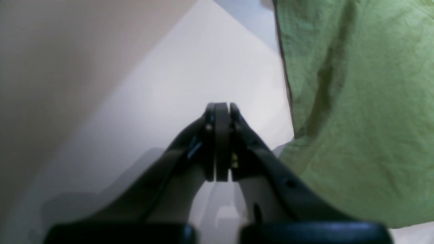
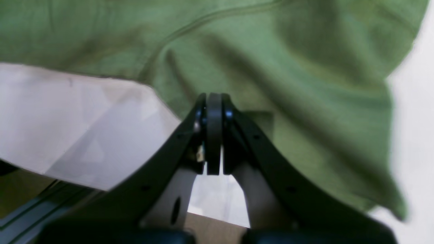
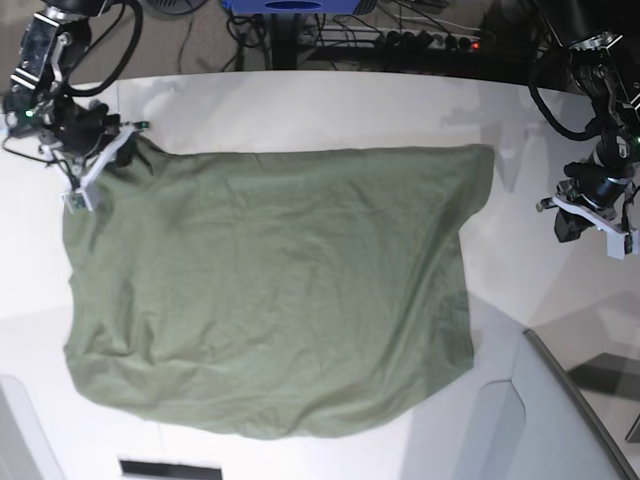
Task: Layout the t-shirt on the table in an organized manner, then fold the t-shirt properly
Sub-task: 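Lower both grippers onto the shirt's collar-side corners and grasp them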
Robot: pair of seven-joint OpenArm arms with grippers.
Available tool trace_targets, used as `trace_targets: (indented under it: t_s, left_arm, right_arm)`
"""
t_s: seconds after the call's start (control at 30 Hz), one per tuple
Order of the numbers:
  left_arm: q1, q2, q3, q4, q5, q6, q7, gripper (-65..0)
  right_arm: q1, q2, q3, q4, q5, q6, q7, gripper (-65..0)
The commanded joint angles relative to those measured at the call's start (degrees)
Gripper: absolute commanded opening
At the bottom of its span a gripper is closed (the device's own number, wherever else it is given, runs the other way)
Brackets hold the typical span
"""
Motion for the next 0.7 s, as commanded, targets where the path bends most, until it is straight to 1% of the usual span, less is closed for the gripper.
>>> trace_targets:
  t_s: [0.0, 0.1, 0.2, 0.27, 0.37, 0.5, 0.67]
  left_arm:
    - [-0.3, -1.0, -0.3, 0.8, -0.8, 0.0, -1.3, -65.0]
    - [-0.3, -1.1, -0.3, 0.8, -0.8, 0.0, -1.3, -65.0]
    - [-0.3, -1.1, -0.3, 0.8, -0.8, 0.0, -1.3, -65.0]
    - [-0.3, -1.1, -0.3, 0.8, -0.8, 0.0, -1.3, -65.0]
    - [-0.4, -1.2, -0.3, -0.2, -0.8, 0.0, -1.3, -65.0]
    - [-1.0, -1.2, -0.4, -3.0, -0.8, 0.0, -1.4, -65.0]
    - [-1.0, -1.2, -0.4, -3.5, -0.8, 0.0, -1.4, -65.0]
  right_arm:
    - [0.8, 0.3, 0.0, -0.4, 0.9, 0.2, 0.9, -64.7]
    - [1.6, 0.3, -0.1, -4.3, 0.9, 0.2, 0.9, -64.7]
    - [1.0, -0.2, -0.2, -5.4, 0.9, 0.2, 0.9, -64.7]
    - [-0.2, -1.4, -0.3, -5.2, 0.9, 0.4, 0.8, -64.7]
    - [-2.3, -2.2, -0.4, -3.1, 0.9, 0.4, 0.5, -64.7]
    - [-5.5, -3.2, -2.7, 0.0, 0.9, 0.4, 0.5, -64.7]
    - [-7.8, -3.3, -6.0, 3.3, 1.0, 0.3, 0.5, -64.7]
